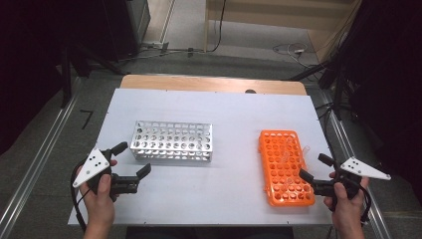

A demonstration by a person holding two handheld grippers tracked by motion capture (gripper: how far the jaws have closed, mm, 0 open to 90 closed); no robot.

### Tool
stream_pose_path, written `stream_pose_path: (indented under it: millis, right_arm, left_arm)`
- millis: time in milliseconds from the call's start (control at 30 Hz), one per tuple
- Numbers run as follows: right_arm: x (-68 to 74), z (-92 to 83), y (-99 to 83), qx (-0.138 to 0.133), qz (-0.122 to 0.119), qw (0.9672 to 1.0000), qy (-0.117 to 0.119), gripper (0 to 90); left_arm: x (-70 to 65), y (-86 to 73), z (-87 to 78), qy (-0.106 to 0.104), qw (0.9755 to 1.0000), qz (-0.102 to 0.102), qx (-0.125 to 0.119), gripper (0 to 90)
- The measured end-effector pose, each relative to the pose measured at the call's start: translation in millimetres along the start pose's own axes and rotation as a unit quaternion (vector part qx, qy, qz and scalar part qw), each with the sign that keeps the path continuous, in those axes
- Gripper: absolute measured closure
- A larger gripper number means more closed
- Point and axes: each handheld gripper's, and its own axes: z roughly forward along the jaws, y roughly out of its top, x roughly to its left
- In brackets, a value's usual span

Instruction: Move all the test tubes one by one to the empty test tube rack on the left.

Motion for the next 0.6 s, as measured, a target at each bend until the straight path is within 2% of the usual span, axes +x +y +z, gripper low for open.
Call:
stream_pose_path:
  millis: [233,400,467,533,600]
  right_arm:
    - [2.2,0.5,0.0,0.010,-0.003,0.9999,0.014,1.6]
    - [2.1,0.9,-4.4,0.033,-0.005,0.9990,0.030,3.8]
    - [-0.4,1.0,-10.2,0.055,-0.011,0.9976,0.042,7.3]
    - [-3.3,1.2,-12.7,0.062,-0.007,0.9967,0.051,13.3]
    - [-4.9,2.8,-14.1,0.066,0.001,0.9966,0.050,17.4]
  left_arm:
    - [-2.2,-0.4,2.2,-0.014,0.9999,-0.002,0.006,0.0]
    - [-3.6,-0.1,3.1,-0.019,0.9998,-0.002,0.007,0.0]
    - [-2.6,-0.7,3.8,-0.019,0.9998,-0.005,0.010,0.0]
    - [-2.1,-1.3,4.4,-0.019,0.9997,-0.007,0.010,0.0]
    - [-2.5,-1.5,4.9,-0.020,0.9997,-0.008,0.012,0.0]
